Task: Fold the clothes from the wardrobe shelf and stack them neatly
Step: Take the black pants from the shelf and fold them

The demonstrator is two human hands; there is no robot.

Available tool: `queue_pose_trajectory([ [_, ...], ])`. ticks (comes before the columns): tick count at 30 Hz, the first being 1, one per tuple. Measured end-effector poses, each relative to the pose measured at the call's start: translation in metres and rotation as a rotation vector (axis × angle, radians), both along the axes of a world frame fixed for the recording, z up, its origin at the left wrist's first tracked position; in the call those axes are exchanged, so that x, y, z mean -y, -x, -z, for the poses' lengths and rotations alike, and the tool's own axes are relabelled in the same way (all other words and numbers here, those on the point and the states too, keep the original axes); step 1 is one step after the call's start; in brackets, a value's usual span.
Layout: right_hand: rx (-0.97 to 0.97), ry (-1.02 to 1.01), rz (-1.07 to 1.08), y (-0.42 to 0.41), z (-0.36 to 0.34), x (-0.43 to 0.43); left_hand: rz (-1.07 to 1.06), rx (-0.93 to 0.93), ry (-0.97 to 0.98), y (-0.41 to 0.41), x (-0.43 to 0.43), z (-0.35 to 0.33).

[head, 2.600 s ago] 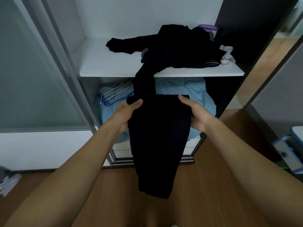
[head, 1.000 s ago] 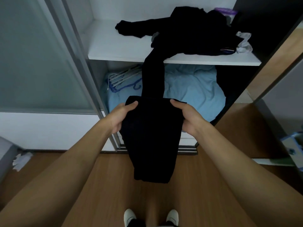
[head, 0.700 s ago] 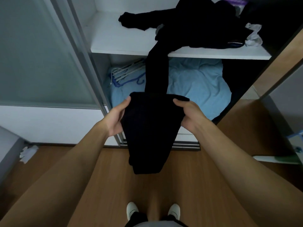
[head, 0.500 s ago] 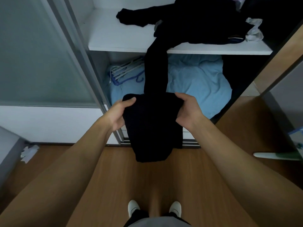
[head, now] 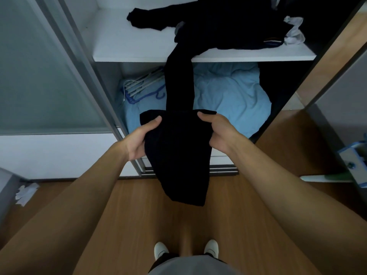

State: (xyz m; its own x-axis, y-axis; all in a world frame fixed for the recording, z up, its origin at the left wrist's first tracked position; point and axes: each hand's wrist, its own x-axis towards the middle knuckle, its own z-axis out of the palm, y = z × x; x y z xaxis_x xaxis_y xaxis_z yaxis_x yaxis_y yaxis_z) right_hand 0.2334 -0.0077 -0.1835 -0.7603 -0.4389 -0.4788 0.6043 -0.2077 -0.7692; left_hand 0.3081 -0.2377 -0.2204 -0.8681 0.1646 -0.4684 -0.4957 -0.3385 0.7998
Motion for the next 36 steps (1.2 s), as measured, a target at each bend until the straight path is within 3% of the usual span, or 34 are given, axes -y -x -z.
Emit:
queue_pose_trajectory([
  [5,-0.03,-0.035,-0.091,0.011,-0.005,-0.009,-0.126,-0.06,0.064,0.008,-0.009,-0.013],
  [9,-0.179,-0.166,-0.041,0.012,-0.001,-0.004,-0.241,-0.07,0.144,0.016,-0.014,-0.021],
  [14,-0.224,-0.156,0.009,0.004,0.004,0.002,-0.277,-0.057,0.171,0.019,-0.01,-0.028],
  [19,-0.24,-0.178,0.041,0.005,0.001,0.004,-0.324,-0.087,0.312,0.028,-0.012,-0.035],
  [32,-0.141,-0.215,0.199,0.014,-0.011,0.003,-0.414,-0.169,0.448,0.033,-0.01,-0.036],
  [36,-0.275,-0.265,0.016,0.018,-0.006,-0.004,-0.408,-0.17,0.454,0.03,-0.007,-0.034],
])
